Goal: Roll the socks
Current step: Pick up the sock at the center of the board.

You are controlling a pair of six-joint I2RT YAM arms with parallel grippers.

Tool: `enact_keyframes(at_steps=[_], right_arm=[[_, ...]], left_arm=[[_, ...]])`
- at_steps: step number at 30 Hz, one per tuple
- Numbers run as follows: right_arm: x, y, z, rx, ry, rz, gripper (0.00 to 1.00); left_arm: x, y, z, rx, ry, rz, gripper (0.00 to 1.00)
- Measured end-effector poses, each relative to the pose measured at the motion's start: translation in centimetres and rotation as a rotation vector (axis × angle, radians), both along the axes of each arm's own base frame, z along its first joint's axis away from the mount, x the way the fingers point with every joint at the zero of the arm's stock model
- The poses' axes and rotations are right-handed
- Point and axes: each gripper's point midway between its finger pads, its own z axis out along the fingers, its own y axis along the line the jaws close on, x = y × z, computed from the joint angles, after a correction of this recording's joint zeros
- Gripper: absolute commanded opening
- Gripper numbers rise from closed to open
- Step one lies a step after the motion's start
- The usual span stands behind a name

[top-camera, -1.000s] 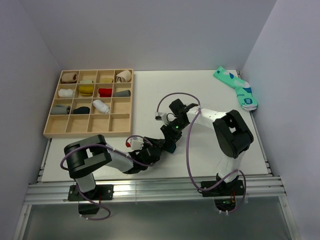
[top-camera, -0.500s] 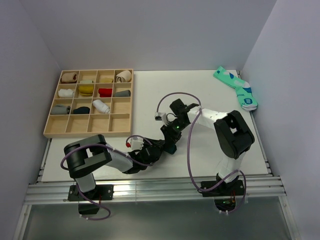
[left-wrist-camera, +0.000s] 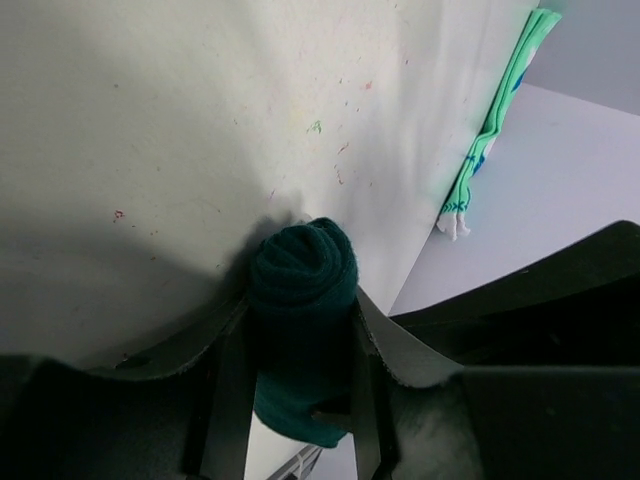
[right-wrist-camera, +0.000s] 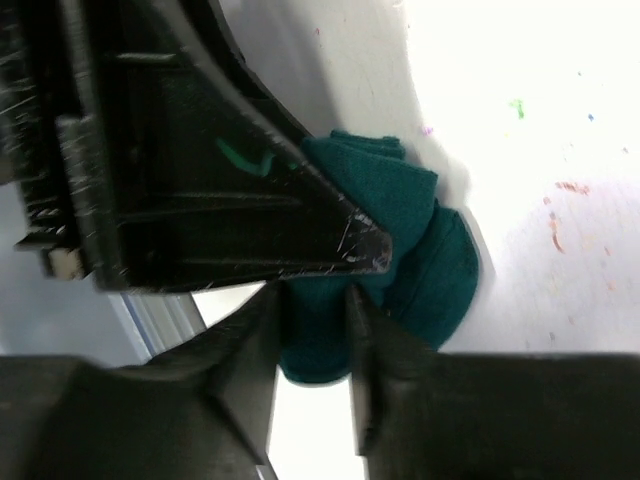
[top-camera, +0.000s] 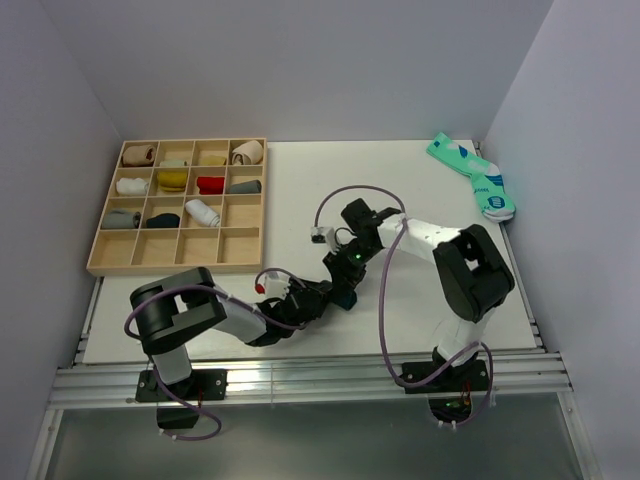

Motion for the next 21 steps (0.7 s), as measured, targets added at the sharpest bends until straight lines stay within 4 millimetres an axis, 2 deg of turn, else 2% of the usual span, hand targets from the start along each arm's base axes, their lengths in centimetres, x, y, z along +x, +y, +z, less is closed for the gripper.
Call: enact_keyframes(at_steps=[2, 5, 8, 14, 17, 21], right_arm=[[0.0, -0.3, 0.6, -0.001, -0.027, 0.001, 0.49], [0.7, -0.5, 2.7, 0.029, -0.108, 0.002, 0.56], [1.8, -1.6, 4.5, 0.046, -0.179, -0.025, 0.57], [4.5, -5.6, 6.6, 0.003, -0.306, -0.143, 0.59], [4.8, -7.2, 6.9, -0.033, -0.349, -0.178, 0.59], [5.1, -9.3, 7.9, -0.067, -0.409, -0.226, 0.61]], left_arm=[[0.0, -0.1, 0.0, -0.007, 0.013, -0.012, 0.00], [0.0, -0.2, 0.0, -0.019, 0.034, -0.028, 0.00], [0.2, -0.1, 0.0, -0.020, 0.049, -0.043, 0.00], [0.3, -0.2, 0.1, 0.032, 0.030, -0.116, 0.00], [0.7, -0.2, 0.3, 0.095, 0.007, -0.174, 0.00], [1.6, 0.9, 0.6, 0.209, -0.025, -0.243, 0.00]])
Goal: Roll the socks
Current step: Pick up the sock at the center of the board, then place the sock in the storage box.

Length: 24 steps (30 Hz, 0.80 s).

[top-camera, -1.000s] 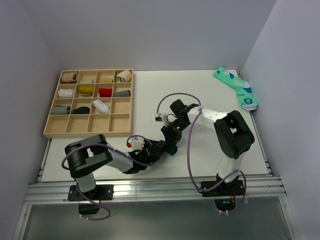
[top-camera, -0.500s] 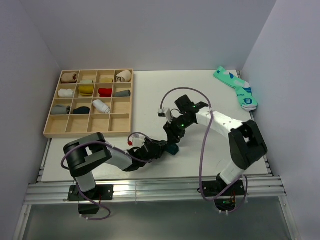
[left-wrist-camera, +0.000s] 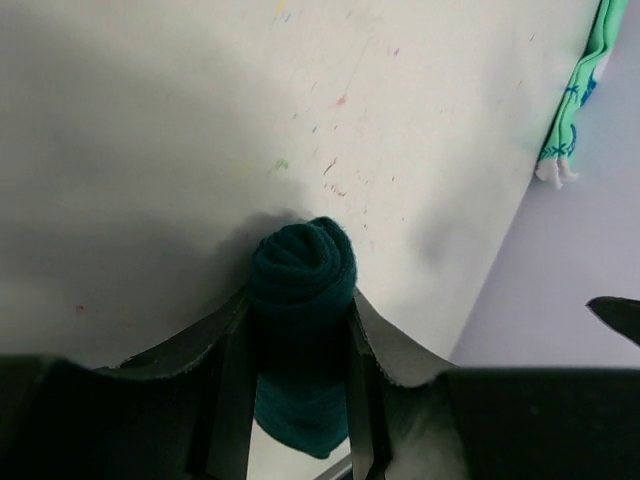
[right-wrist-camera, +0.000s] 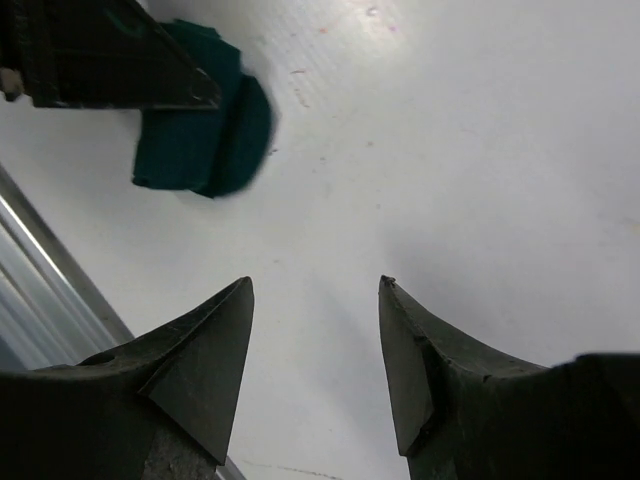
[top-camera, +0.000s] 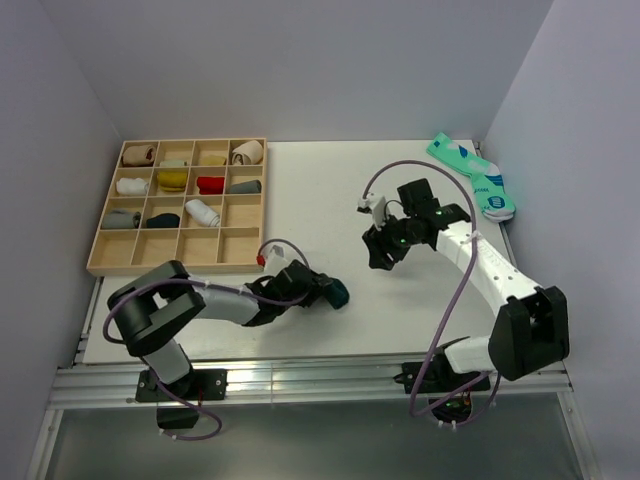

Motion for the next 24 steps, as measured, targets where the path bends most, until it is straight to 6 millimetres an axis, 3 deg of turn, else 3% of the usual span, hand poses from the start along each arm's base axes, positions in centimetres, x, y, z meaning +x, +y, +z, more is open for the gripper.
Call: enact_keyframes(at_steps=[3, 11, 15, 18, 24], right_arm=[[0.6, -1.3, 1.0, -0.006, -0.047, -0.042, 0.61], [1.5, -3.4, 1.7, -0.016, -0.081, -0.113, 0.61], [1.6, -4.3, 1.8, -0.017, -0.091, -0.143, 0.61], [1.6, -4.8, 2.2, -0.017, -0.109, -0.160, 0.61], [1.7, -5.7, 3.1, -0.036, -0.168, -0.179, 0.61]], left_arm=[[1.1, 0.8, 1.6, 0.054, -0.043, -0.040, 0.00], [5.5, 2.4, 11.3, 0.036, -0.249, -0.088, 0.00], [8.1, 5.9, 14.5, 0.030, -0.318, -0.047, 0.00], [11.5, 9.6, 16.3, 0.041, -0.355, 0.012, 0.00], [17.5, 16.8, 18.4, 0.053, -0.413, 0.121, 0.00]])
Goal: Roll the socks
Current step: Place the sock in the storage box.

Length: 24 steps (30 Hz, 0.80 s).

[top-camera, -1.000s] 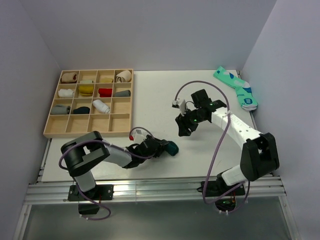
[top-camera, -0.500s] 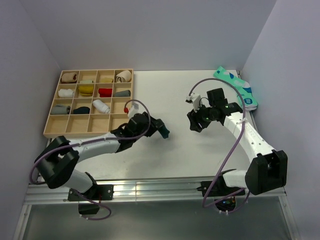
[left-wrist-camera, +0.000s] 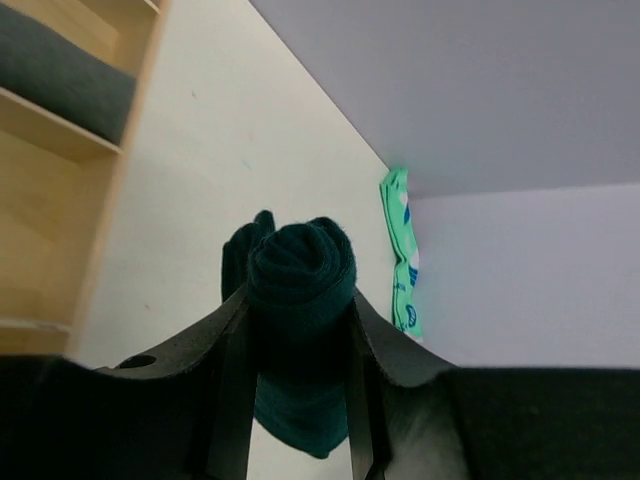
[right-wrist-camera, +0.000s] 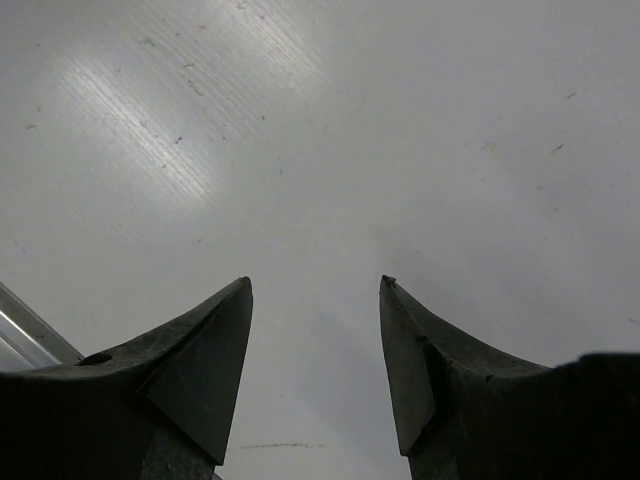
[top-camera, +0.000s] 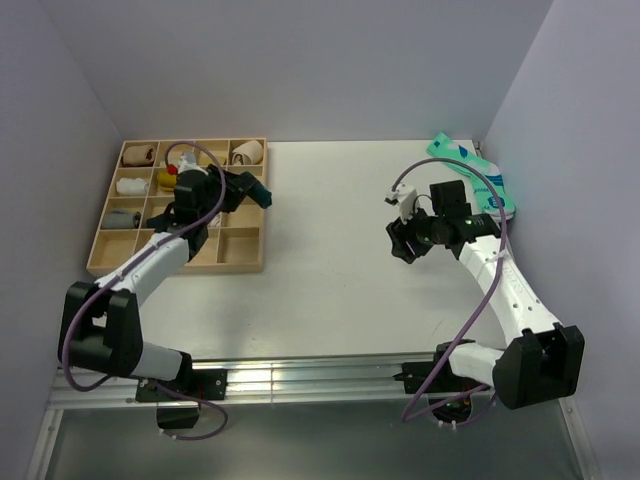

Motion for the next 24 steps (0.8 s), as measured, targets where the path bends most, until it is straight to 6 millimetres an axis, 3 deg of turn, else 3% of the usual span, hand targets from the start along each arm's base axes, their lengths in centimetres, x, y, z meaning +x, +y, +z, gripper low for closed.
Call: enact_keyframes(at_steps=[4, 10, 14, 24], right_arm=[[0.1, -0.4, -0.1, -0.015, -0.016, -0.007, 0.61], [-0.2, -0.9, -0.7, -0.029, -0.016, -0.009, 0.61], [-0.6, -1.2, -0.9, -0.039, -0.026, -0.010, 0.61], [-1.2, -2.2, -1.6, -0.061, -0.042, -0.016, 0.61]], left_arm=[[2.6, 2.9, -1.7, -0.009, 0.008, 0.021, 0.00], [5.1, 3.3, -8.5, -0.041, 0.110, -0.056, 0.00], [6.2, 3.7, -11.7, -0.052, 0.167, -0.075, 0.00], [8.0, 5.1, -13.4, 0.024, 0.259, -0.072, 0.00]])
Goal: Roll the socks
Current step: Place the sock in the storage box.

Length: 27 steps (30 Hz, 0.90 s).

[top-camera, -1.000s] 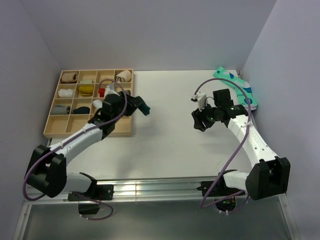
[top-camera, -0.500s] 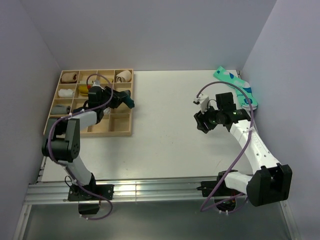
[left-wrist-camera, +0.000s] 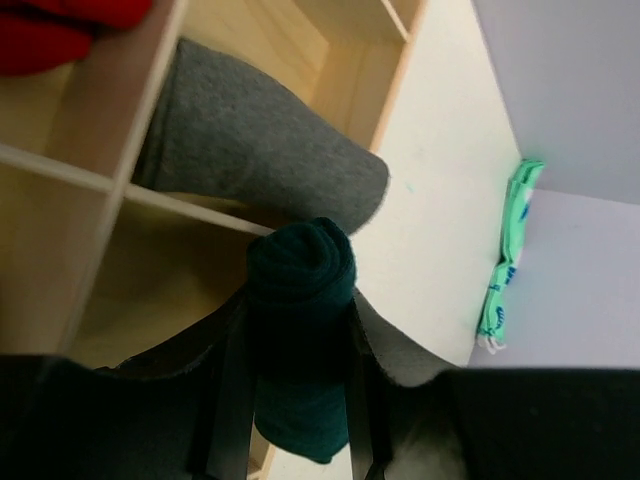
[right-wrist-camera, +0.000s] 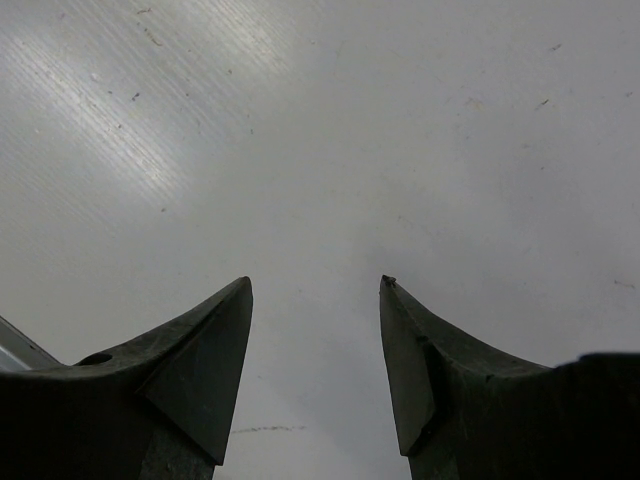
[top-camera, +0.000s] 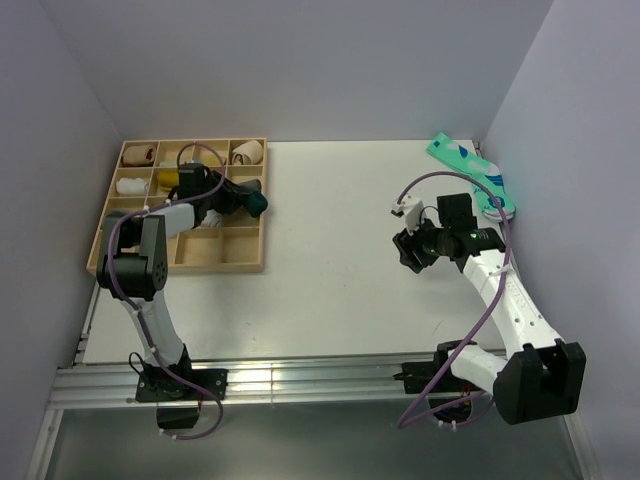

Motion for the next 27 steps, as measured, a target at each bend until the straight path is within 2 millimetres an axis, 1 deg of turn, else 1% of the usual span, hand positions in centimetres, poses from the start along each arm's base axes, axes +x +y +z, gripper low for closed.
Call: enact_keyframes(at_steps=[4, 6, 16, 23, 25, 26, 27], right_arm=[[-0.1, -0.1, -0.1, -0.001, 0.003, 0.000, 0.61], [-0.1, -0.1, -0.1, 0.001, 0.002, 0.003, 0.61], [-0.2, 0.0, -0.1, 0.005, 0.006, 0.007, 0.61], [-0.2, 0.0, -0.1, 0.004, 0.006, 0.010, 0.61], [-0.2, 0.0, -0.1, 0.003, 0.005, 0.012, 0.61], [-0.2, 0.0, -0.1, 0.003, 0.005, 0.014, 0.61], [-0.2, 0.0, -0.1, 0.003, 0.005, 0.014, 0.61]], left_arm=[[0.4, 0.5, -1.5, 0.050, 0.096, 0.001, 0.00], [0.5, 0.5, -1.9, 0.068, 0.133, -0.008, 0.00], [0.5, 0.8, -2.5, 0.161, 0.240, -0.020, 0.00], [0.0, 1.1, -3.1, 0.196, 0.268, -0.006, 0.00], [-0.3, 1.6, -3.7, 0.227, 0.287, 0.004, 0.00], [-0.9, 2.2, -4.6, 0.255, 0.315, 0.017, 0.00], [-1.0, 2.2, -4.9, 0.256, 0.321, 0.013, 0.00]])
